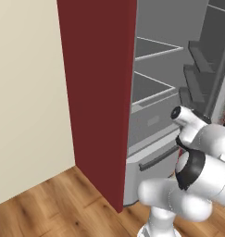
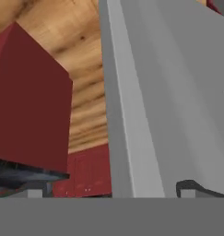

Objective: Place one of the steaks on the plate and the other in the bowl. Then place the bowl in the fridge.

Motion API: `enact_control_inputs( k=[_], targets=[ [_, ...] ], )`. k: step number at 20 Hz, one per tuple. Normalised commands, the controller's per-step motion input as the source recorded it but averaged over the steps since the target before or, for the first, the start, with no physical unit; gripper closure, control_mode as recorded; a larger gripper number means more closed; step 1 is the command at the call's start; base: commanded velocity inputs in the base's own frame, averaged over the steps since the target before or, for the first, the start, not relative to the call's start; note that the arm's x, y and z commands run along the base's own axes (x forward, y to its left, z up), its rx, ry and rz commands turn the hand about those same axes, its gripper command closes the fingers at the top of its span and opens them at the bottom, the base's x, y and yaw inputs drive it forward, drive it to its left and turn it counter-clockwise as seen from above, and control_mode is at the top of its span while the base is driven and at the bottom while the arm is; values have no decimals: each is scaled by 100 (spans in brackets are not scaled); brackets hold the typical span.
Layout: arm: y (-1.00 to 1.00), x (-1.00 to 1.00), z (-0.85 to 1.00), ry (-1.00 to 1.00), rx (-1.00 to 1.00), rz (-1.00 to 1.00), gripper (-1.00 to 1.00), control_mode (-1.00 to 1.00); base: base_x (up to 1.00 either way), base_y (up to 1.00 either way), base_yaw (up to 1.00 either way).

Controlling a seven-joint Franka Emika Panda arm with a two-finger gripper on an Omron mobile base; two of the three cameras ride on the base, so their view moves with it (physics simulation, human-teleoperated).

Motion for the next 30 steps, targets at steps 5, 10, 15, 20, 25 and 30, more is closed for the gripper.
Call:
enact_control_inputs(
  k=[5, 10, 15, 20, 25, 30],
  targets=[
    [-100, -9, 2, -34, 2, 26, -100, -100, 0, 0, 0],
    [-100, 31, 0, -4, -3, -8, -100, -100, 0, 0, 0],
    [-100, 71, 15, 5, -7, -34, -100, -100, 0, 0, 0],
    [-100, 75, -22, -1, 8, -7, -100, -100, 0, 0, 0],
    [-100, 32, 26, -9, 3, 33, -100, -100, 0, 0, 0],
    [-32, -46, 74, 11, -4, 9, -100, -100, 0, 0, 0]
  ],
)
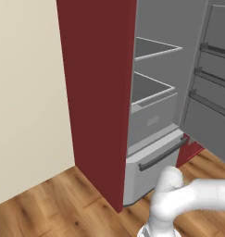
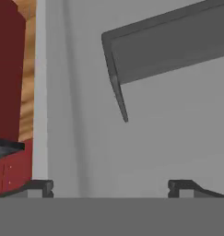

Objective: Place one of the steaks on the plate and the other in the bowl. Then place the bowl in the fridge.

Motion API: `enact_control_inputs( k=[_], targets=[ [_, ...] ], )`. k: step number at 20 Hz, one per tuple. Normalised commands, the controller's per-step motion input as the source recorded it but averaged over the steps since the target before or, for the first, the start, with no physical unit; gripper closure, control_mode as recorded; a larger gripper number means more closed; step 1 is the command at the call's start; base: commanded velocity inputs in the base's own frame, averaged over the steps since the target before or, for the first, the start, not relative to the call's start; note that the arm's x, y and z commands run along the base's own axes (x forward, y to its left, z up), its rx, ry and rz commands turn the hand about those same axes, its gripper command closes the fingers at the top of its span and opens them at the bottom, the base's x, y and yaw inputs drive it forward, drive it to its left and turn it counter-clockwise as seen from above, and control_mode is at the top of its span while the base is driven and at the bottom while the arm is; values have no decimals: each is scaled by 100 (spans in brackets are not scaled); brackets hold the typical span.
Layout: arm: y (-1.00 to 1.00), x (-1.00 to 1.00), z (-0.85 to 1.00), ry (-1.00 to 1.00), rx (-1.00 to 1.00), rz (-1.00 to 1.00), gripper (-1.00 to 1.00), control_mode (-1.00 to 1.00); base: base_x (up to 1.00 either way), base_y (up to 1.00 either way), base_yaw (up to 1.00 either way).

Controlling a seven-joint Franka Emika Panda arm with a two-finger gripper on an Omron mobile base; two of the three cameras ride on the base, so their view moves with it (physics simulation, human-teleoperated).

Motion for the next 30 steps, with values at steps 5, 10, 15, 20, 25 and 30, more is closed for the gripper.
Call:
enact_control_inputs(
  k=[5, 10, 15, 20, 25, 30],
  targets=[
    [100, -81, 3, 43, -6, 6, -100, -100, 0, 0, 0],
    [100, -23, 21, 45, 1, 13, -100, -100, 0, 0, 0],
    [100, 2, 23, 20, 38, 5, -100, -100, 0, 0, 0],
    [59, -10, -14, -26, 78, -36, -100, -100, 0, 0, 0],
    [100, -20, 67, -8, 33, 2, -100, -100, 0, 0, 0],
    [100, -44, 11, -15, -13, 27, -100, -100, 0, 0, 0]
  ],
)
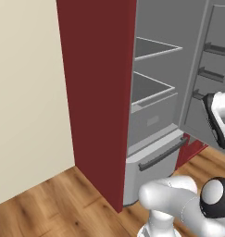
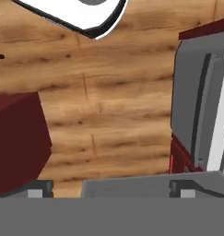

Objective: Place one of the steaks on the plate and the other in the bowl. Then place the bowl in the fridge.

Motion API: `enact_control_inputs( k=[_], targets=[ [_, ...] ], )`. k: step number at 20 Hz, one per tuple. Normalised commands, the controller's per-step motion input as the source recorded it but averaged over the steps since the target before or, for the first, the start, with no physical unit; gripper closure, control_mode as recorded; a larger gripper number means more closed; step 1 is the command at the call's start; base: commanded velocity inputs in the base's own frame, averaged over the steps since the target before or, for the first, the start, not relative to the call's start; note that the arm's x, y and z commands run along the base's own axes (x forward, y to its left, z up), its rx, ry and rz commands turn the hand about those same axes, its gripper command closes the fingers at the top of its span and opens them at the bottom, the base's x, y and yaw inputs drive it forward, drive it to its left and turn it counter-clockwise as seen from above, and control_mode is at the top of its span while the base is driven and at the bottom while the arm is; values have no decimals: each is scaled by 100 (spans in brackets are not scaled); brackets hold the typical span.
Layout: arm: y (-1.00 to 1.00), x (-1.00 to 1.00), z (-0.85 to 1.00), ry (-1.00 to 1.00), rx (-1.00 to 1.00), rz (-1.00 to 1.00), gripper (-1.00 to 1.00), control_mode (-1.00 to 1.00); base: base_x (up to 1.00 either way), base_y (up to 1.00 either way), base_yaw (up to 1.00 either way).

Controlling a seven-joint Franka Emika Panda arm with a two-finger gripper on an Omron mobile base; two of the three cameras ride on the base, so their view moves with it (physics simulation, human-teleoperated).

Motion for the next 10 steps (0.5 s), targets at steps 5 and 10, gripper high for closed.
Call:
enact_control_inputs(
  k=[5, 10],
  targets=[
    [100, -16, 8, -4, 39, 31, -100, -100, 0, 0, 0],
    [100, 2, 59, 23, 46, 38, -100, -100, 0, 0, 0]
  ],
)
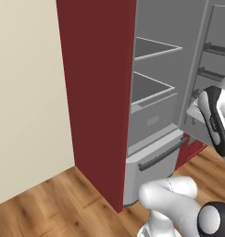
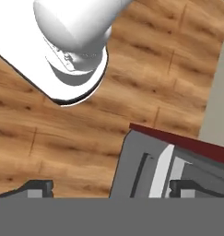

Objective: Place one of the steaks on the plate and the other in the bowl. Then place the bowl in the fridge.

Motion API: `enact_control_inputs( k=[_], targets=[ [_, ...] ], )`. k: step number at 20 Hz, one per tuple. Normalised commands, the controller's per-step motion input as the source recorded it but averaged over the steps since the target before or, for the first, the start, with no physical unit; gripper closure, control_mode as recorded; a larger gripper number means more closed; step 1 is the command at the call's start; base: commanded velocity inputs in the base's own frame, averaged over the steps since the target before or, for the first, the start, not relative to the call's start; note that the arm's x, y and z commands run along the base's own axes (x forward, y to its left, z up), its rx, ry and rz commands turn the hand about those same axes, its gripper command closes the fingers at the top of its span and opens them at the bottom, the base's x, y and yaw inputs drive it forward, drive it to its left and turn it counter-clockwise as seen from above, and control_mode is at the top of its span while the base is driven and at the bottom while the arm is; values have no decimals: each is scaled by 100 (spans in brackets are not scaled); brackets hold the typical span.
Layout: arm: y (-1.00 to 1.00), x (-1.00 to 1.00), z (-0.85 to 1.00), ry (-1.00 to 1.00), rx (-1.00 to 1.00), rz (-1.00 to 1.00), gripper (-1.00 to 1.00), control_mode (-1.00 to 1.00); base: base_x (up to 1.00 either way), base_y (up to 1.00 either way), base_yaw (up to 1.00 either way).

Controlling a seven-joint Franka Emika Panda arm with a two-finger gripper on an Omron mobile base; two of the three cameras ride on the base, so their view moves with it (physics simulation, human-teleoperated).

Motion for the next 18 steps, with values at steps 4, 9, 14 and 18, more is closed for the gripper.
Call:
enact_control_inputs(
  k=[4, 9, 14, 18],
  targets=[
    [22, 1, 15, 5, 30, 8, -100, -100, 0, 0, 0],
    [46, -32, -6, -10, -26, 17, -100, -100, 0, 0, 0],
    [100, -39, -26, -1, -65, -4, -100, -100, 0, 0, 0],
    [100, 27, -3, 9, -38, -17, -100, -100, 0, 0, 0]
  ],
)
